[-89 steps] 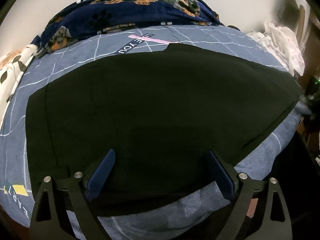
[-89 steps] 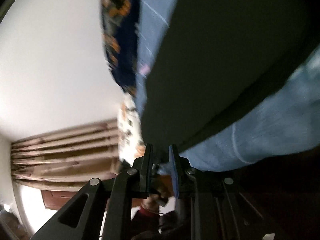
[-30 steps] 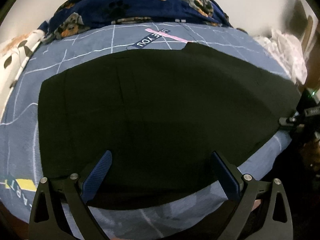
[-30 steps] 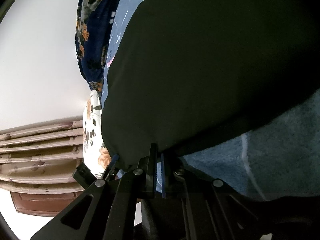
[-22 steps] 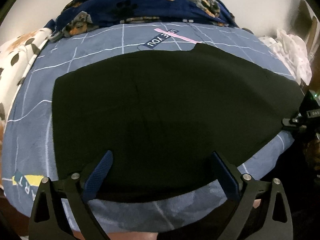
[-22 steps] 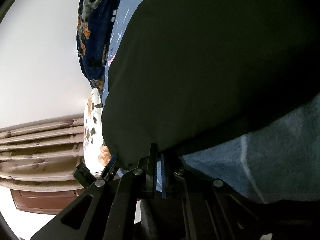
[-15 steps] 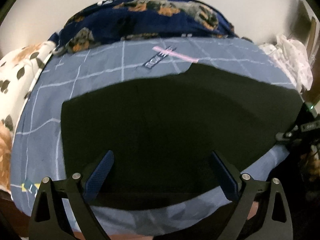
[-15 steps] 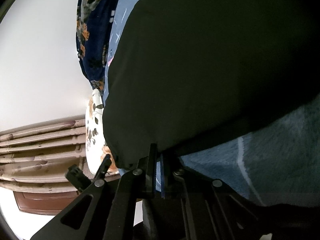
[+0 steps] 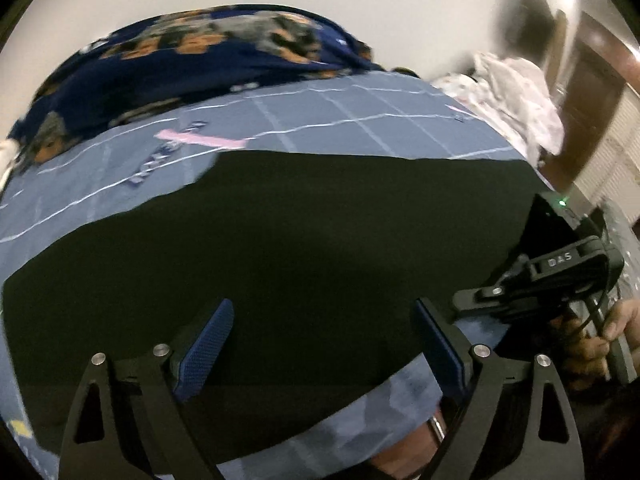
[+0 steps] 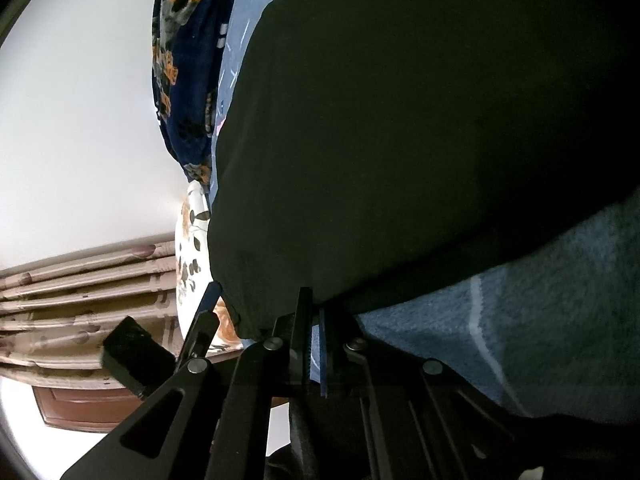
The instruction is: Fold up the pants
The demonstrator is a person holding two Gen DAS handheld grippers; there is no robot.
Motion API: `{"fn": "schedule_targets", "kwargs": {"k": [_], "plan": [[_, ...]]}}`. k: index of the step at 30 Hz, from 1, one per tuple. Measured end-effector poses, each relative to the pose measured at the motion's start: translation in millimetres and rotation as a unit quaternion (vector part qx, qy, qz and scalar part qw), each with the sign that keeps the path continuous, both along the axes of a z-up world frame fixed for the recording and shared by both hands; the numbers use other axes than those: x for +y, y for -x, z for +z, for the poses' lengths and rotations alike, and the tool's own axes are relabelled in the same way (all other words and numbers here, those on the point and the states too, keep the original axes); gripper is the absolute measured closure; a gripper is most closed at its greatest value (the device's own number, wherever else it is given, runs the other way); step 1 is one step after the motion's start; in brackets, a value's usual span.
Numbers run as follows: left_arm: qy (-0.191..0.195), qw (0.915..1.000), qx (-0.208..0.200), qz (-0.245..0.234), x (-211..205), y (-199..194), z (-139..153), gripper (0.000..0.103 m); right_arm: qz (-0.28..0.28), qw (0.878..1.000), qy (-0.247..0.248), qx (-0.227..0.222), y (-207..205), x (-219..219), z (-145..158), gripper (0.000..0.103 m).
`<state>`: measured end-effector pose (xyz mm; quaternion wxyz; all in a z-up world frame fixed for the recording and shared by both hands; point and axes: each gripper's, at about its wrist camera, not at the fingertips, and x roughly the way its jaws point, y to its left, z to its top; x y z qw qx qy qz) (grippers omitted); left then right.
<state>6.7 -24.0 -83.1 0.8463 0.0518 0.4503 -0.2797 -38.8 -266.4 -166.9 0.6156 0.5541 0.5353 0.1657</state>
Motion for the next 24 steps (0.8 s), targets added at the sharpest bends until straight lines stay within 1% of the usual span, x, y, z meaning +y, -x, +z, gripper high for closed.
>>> {"fn": "schedule_targets", "kwargs": {"k": [4, 6, 7, 8, 9, 11, 13, 14, 15, 16, 18, 20, 22, 24], "plan": [[-0.002, 0.9997, 0.012, -0.021, -19.1, 1.1, -13.7, 0.016, -0.001, 1.0, -0.004, -0.001, 0.1, -1.4, -1.9, 0.103], [-0.018, 0.9992, 0.027, -0.025, -24.1, 1.6, -26.9, 0.02, -0.001, 1.0, -0.006, -0.001, 0.0, -2.5, -2.8, 0.103], [-0.025, 0.9988, 0.033, -0.025, -23.5, 2.3, -32.8, 0.02, -0.001, 1.0, -0.007, 0.0, -0.2, -2.8, -3.1, 0.103], [-0.031, 0.9987, 0.034, -0.023, -23.2, 3.0, -36.6, 0.02, -0.001, 1.0, -0.007, 0.0, 0.7, -3.5, -3.4, 0.103], [-0.033, 0.9988, 0.024, -0.026, -23.1, 5.9, -37.1, 0.02, -0.001, 1.0, -0.008, 0.0, 0.4, -3.5, -3.4, 0.103], [-0.044, 0.9984, 0.017, -0.03, -24.5, 10.0, -38.8, 0.02, 0.001, 1.0, -0.008, 0.002, 0.1, -4.1, -3.1, 0.103], [-0.051, 0.9981, 0.013, -0.033, -25.6, 11.9, -39.7, 0.02, 0.003, 1.0, -0.012, 0.01, 0.6, -6.9, -3.1, 0.103], [-0.053, 0.998, 0.011, -0.034, -25.4, 12.4, -40.0, 0.02, 0.001, 1.0, -0.01, 0.016, 1.9, -12.5, -0.2, 0.102], [-0.052, 0.998, 0.01, -0.035, -25.1, 13.1, -40.1, 0.02, -0.002, 1.0, -0.005, 0.016, 3.3, -17.8, 2.6, 0.098], [-0.051, 0.998, 0.011, -0.035, -24.4, 12.9, -40.3, 0.02, -0.012, 1.0, 0.006, 0.011, 7.6, -31.2, 10.3, 0.093], [-0.045, 0.9983, 0.012, -0.034, -21.9, 12.3, -40.1, 0.02, -0.038, 0.999, 0.023, 0.0, 19.6, -63.5, 24.3, 0.091], [-0.041, 0.9985, 0.013, -0.034, -21.3, 12.1, -40.4, 0.02, -0.089, 0.995, 0.033, -0.016, 35.1, -107.1, 37.3, 0.091], [-0.038, 0.9987, 0.012, -0.033, -21.2, 12.2, -40.6, 0.02, -0.171, 0.983, 0.066, -0.027, 58.9, -172.2, 50.6, 0.091], [-0.035, 0.9988, 0.013, -0.032, -20.4, 11.9, -40.5, 0.02, -0.246, 0.962, 0.109, -0.036, 84.4, -233.2, 60.0, 0.091]]}}
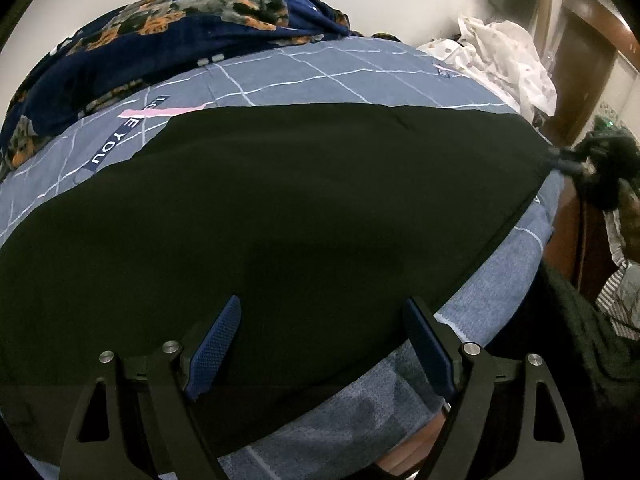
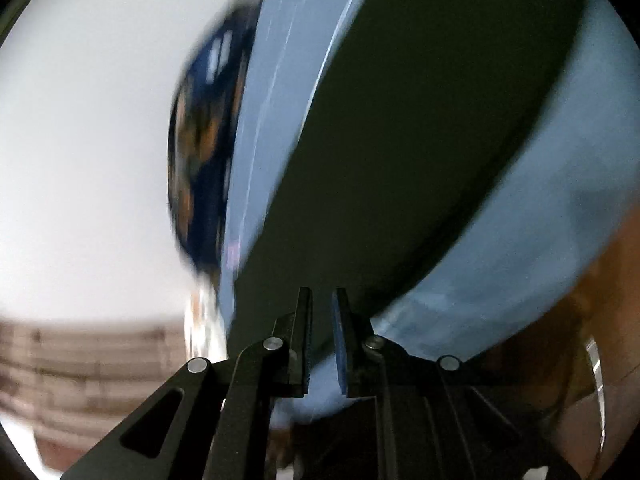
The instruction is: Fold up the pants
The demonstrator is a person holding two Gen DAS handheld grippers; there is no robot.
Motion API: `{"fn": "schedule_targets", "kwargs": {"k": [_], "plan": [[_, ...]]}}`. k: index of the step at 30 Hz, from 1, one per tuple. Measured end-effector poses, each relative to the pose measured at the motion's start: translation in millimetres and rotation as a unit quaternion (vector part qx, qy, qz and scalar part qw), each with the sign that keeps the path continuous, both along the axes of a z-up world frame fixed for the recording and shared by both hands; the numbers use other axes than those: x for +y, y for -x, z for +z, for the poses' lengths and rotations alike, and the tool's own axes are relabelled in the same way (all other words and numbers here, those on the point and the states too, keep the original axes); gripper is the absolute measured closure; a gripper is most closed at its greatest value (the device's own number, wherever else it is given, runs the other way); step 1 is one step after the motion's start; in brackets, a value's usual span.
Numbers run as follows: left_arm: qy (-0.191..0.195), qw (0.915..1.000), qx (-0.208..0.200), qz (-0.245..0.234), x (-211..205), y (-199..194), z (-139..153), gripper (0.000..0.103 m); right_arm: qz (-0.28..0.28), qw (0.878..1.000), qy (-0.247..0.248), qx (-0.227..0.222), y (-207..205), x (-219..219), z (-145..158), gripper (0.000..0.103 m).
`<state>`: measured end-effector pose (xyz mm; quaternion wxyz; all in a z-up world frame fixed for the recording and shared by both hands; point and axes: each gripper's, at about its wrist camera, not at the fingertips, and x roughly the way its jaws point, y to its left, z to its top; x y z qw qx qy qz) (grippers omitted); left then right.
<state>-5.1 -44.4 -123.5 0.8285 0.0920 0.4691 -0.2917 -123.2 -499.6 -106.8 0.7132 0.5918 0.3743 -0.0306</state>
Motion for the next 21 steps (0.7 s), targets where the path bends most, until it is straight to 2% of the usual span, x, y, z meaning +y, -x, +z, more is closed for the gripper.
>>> {"fn": "schedule_targets", "kwargs": {"k": [2, 4, 6, 11, 14, 18, 21], "plan": [[0.005, 1.0, 0.003, 0.001, 1.1, -1.0, 0.7, 0.02, -0.075, 0.996, 0.041, 0.009, 27.7, -57.4, 3.8, 0.09], [0.009, 0.9999, 0.006, 0.002, 2.4, -1.8, 1.2, 0.02, -0.129, 0.991, 0.035, -0.006, 50.4, -100.6, -1.4, 0.084], [0.01, 0.9999, 0.007, 0.003, 2.1, -2.3, 1.4, 0.02, -0.15, 0.988, 0.036, -0.009, 62.6, -129.0, -8.5, 0.078], [0.007, 0.9999, 0.011, 0.004, 1.1, -3.5, 1.8, 0.02, -0.144, 0.988, 0.047, -0.031, 59.8, -154.6, -15.9, 0.077], [0.007, 0.9999, 0.014, 0.006, 1.7, -4.4, 1.8, 0.02, -0.134, 0.989, 0.065, -0.015, 50.1, -160.2, -20.7, 0.069], [0.01, 0.9997, 0.019, 0.011, 2.6, -5.3, 2.2, 0.02, -0.145, 0.988, 0.056, -0.026, 50.3, -161.9, -20.9, 0.068], [0.012, 0.9997, 0.019, 0.013, 2.9, -5.9, 1.9, 0.02, -0.131, 0.99, 0.05, -0.033, 49.1, -157.7, -22.8, 0.067]]}}
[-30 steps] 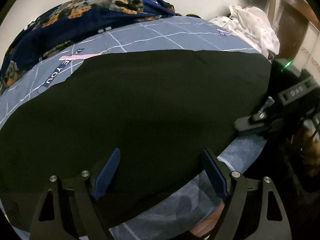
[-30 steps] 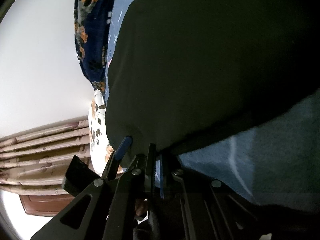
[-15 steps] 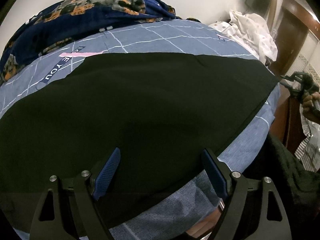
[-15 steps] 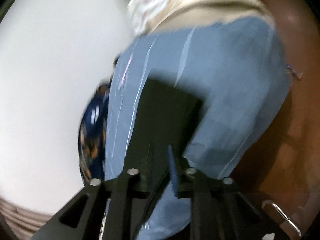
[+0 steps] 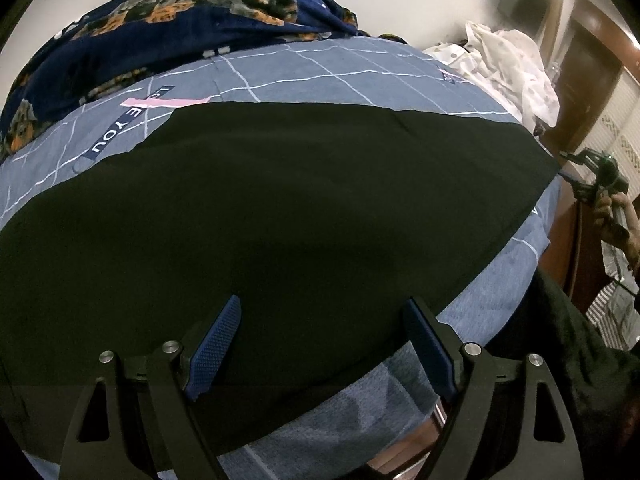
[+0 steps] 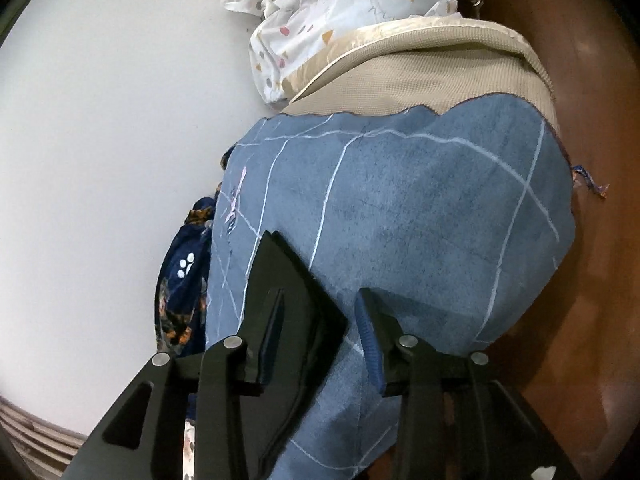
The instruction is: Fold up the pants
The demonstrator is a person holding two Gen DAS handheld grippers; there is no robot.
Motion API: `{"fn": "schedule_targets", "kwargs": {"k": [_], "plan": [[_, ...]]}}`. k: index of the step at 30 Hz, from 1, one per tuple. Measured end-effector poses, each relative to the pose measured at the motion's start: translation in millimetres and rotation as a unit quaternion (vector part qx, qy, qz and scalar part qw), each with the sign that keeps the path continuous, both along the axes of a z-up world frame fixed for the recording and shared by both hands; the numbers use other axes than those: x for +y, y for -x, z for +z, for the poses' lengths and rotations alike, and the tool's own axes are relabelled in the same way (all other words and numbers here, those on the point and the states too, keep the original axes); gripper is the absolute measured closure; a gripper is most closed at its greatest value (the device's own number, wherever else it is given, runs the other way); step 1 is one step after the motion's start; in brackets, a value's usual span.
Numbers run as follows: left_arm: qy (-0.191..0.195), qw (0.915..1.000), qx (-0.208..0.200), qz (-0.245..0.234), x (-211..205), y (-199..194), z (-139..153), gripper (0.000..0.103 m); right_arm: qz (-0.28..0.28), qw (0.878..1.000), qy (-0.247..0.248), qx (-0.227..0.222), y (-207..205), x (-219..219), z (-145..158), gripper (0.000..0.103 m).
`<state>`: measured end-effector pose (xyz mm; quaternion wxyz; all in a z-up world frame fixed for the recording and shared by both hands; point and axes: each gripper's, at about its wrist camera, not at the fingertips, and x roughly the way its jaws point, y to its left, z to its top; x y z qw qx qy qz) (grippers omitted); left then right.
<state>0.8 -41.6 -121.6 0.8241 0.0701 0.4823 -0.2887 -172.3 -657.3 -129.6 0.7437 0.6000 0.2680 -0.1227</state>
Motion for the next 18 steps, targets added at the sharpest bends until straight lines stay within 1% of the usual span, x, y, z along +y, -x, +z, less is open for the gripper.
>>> {"fn": "schedule_targets", "kwargs": {"k": [3, 6, 8, 10, 13, 15, 17, 18], "plan": [[-0.001, 1.0, -0.001, 0.001, -0.4, 0.6, -0.6, 0.02, 0.022, 1.0, 0.003, -0.002, -7.2, 9.2, 0.8, 0.066], [0.0, 1.0, 0.0, 0.001, -0.3, 0.7, -0.7, 0.019, 0.041, 0.999, -0.011, -0.011, -17.8, 18.1, -2.4, 0.066], [0.001, 1.0, 0.001, 0.001, -0.6, 1.2, -0.8, 0.019, 0.05, 0.999, -0.007, -0.01, -23.5, 22.8, -2.2, 0.065], [0.002, 1.0, 0.002, 0.001, -0.4, 1.1, -0.9, 0.019, 0.05, 0.999, 0.0, -0.01, -26.1, 23.7, -1.9, 0.066], [0.004, 1.0, 0.001, 0.001, -0.2, 2.0, -1.2, 0.019, 0.041, 0.999, -0.007, -0.011, -29.8, 21.9, -3.0, 0.066], [0.004, 1.0, 0.0, 0.001, 0.3, 1.3, -1.1, 0.019, 0.046, 0.999, 0.001, -0.005, -36.0, 25.2, -1.2, 0.066], [0.005, 1.0, 0.001, 0.002, 0.3, 1.2, -1.2, 0.019, 0.05, 0.999, 0.019, 0.011, -42.3, 29.0, 2.2, 0.068], [0.007, 1.0, 0.002, 0.002, 0.9, 1.1, -1.1, 0.019, 0.05, 0.998, 0.026, 0.02, -43.5, 30.2, 2.9, 0.074]]}}
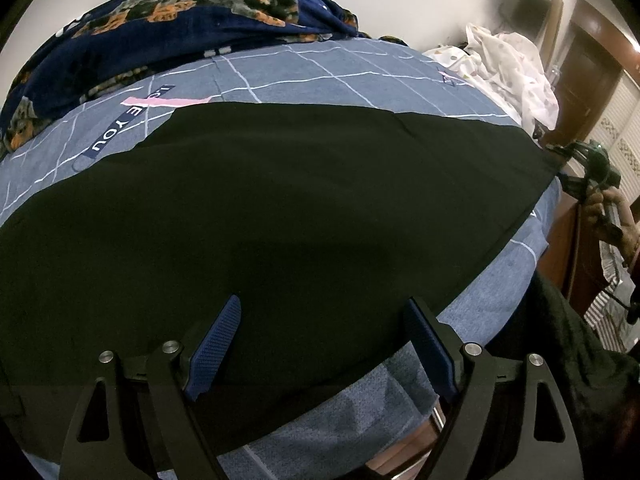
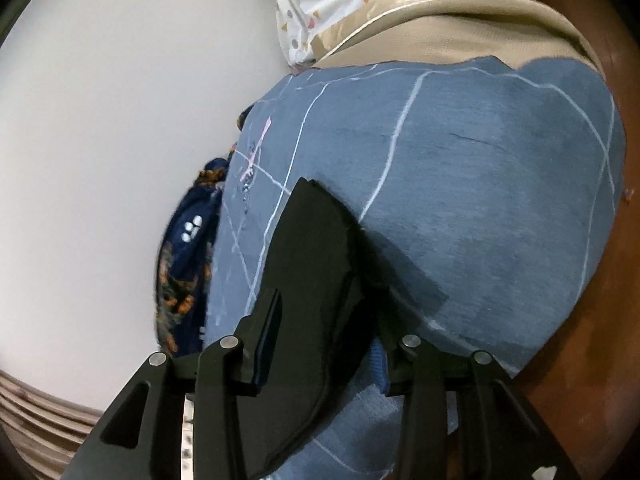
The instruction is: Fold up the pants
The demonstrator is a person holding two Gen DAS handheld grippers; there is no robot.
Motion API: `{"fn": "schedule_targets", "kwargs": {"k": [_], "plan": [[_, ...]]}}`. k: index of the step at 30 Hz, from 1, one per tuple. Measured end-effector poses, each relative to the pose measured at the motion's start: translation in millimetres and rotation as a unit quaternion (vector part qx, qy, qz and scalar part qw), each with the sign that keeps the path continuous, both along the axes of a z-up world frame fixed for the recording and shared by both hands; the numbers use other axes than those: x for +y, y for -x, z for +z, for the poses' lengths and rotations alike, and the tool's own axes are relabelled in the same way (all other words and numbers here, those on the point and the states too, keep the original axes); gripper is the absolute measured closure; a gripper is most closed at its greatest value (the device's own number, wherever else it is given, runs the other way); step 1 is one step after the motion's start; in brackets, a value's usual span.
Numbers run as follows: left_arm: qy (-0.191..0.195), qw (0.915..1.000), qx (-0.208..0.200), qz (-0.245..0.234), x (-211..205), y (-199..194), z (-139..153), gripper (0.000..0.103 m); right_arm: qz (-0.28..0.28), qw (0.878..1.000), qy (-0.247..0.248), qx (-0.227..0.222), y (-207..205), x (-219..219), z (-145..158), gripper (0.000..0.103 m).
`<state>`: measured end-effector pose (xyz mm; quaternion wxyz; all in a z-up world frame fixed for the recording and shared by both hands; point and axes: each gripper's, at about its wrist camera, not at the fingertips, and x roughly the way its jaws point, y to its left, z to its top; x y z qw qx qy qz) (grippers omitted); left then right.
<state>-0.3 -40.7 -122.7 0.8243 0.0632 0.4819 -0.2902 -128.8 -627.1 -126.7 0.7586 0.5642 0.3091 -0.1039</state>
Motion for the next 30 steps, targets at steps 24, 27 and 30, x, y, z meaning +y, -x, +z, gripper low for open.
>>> {"fn": "schedule_targets", "kwargs": {"k": [24, 27, 30], "plan": [[-0.031, 0.9994, -0.011, -0.011, -2.8, 2.6, 2.8, 0.019, -0.03, 0.995, 0.05, 0.085, -13.0, 7.5, 8.7, 0.092], [-0.035, 0.9993, -0.009, -0.008, -3.1, 1.9, 3.8, 0.019, -0.03, 0.994, 0.05, 0.089, -14.8, 8.3, 11.2, 0.091], [-0.04, 0.9992, -0.006, -0.004, -2.7, 0.5, 4.3, 0.019, -0.03, 0.994, 0.048, 0.089, -15.1, 9.3, 13.0, 0.091]]}}
